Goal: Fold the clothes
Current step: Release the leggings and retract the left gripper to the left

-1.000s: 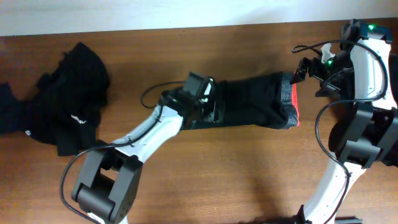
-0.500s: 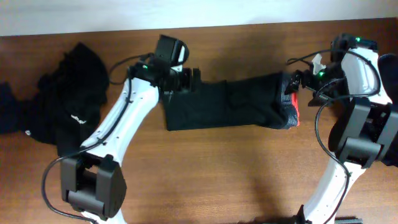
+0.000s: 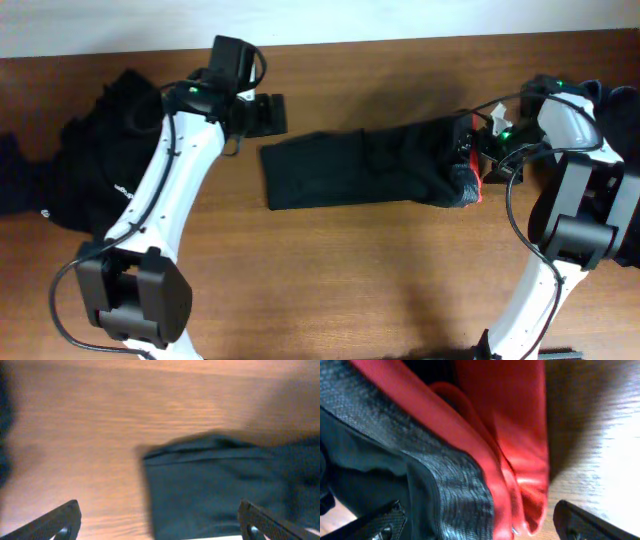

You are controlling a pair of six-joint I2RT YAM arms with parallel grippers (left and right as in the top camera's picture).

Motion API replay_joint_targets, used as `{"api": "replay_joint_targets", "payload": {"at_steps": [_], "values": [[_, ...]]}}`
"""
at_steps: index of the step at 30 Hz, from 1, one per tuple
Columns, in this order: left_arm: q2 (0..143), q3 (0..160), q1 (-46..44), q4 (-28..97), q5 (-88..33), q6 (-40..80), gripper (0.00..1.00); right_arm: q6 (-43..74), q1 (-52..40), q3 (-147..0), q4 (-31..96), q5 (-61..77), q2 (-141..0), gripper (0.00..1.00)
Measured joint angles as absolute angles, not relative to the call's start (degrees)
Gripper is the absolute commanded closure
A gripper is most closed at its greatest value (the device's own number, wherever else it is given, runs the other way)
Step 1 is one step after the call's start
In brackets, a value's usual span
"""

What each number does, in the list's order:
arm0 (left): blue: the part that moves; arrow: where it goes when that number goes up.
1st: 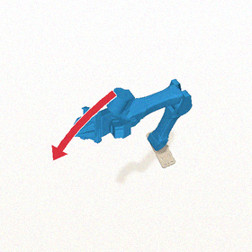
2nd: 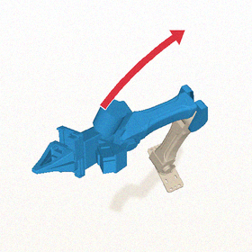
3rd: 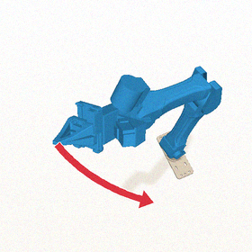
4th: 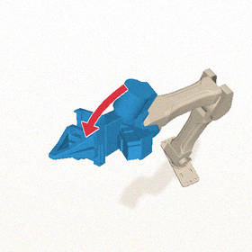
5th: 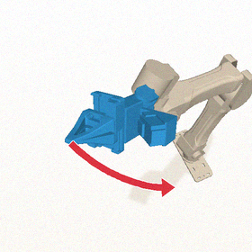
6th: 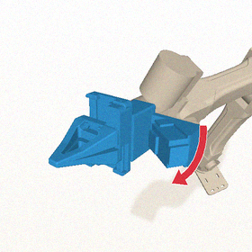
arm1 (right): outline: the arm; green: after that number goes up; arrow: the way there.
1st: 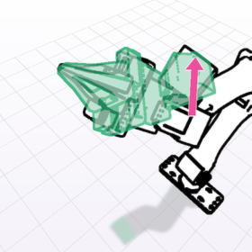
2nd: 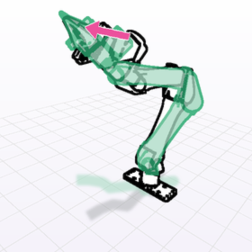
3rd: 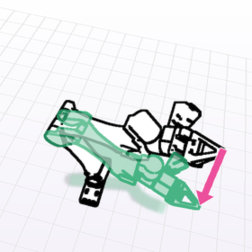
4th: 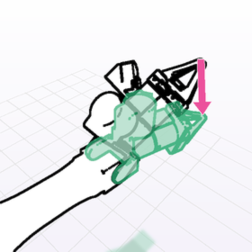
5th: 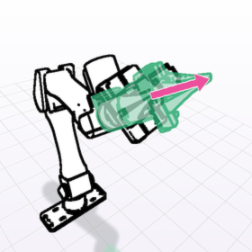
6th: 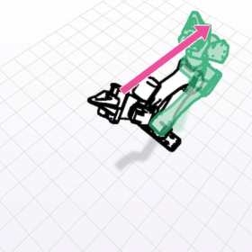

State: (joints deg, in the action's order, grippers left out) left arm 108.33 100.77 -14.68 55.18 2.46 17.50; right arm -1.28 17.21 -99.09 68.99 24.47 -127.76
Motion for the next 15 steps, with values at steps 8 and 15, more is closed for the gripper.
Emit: {"api": "replay_joint_targets", "payload": {"at_steps": [8,15], "values": [[108.3,105.3,-7.6,62.3,8.0,17.5,0.01,0.3,17.2,-95.7,64.8,27.2,-127.5,0.01],[108.3,109.1,-3.4,65.6,9.4,17.5,0.01,2.0,17.2,-92.6,60.0,30.1,-126.1,0.18]]}}
